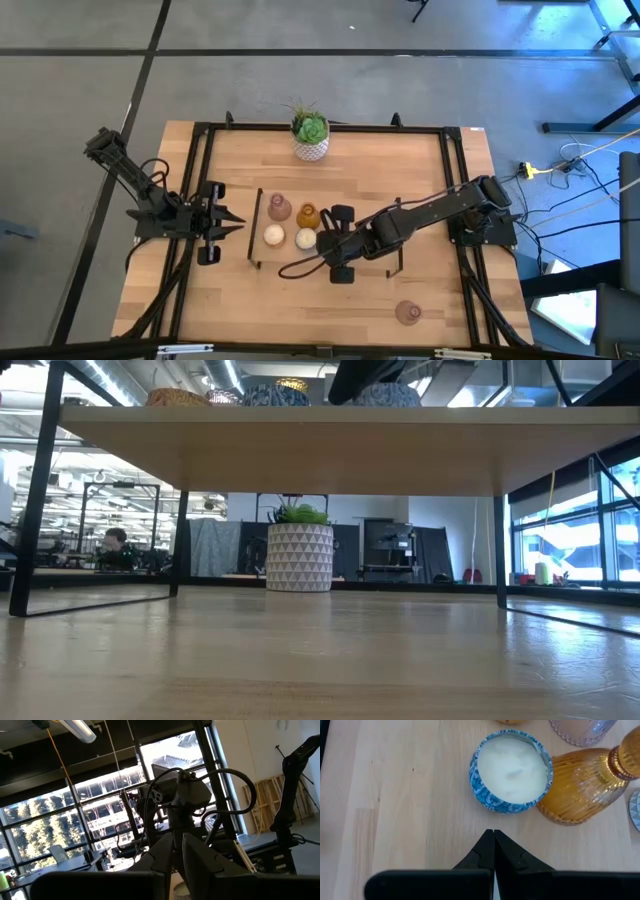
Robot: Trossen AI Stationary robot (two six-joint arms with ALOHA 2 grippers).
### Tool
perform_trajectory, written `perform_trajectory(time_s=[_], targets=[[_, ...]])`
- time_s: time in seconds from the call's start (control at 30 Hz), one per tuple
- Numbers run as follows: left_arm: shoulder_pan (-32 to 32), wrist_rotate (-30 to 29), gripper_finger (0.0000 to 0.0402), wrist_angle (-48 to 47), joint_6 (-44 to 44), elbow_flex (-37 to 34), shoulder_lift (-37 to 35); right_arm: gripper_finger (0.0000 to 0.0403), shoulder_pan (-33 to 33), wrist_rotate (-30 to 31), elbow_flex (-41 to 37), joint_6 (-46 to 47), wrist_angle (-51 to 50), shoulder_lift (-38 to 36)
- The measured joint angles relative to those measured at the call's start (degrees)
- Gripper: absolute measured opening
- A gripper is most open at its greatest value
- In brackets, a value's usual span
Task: Pick & Place candle stick holders
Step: Put the blue scented candle on the shelf, then put the pink glass candle holder on the shelf
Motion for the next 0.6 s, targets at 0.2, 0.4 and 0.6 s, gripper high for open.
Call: perform_trajectory(time_s=[0.2, 0.4, 0.6], targets=[[0.0, 0.02, 0.0036, 0.0, 0.0, 0.0, 0.0, 0.0, 0.18, 0.13, 0.0, 0.81, -0.88, -0.09], [0.02, 0.04, 0.0036, 0.0, 0.02, 0.0, 0.01, 0.0, 2.81, 0.17, 7.01, -0.57, -2.78, -0.45], [0.02, 0.04, 0.0036, 0.02, -0.2, 0.0, 0.02, 0.0001, 7.47, -1.42, 21.13, 3.35, -16.16, -0.62]])
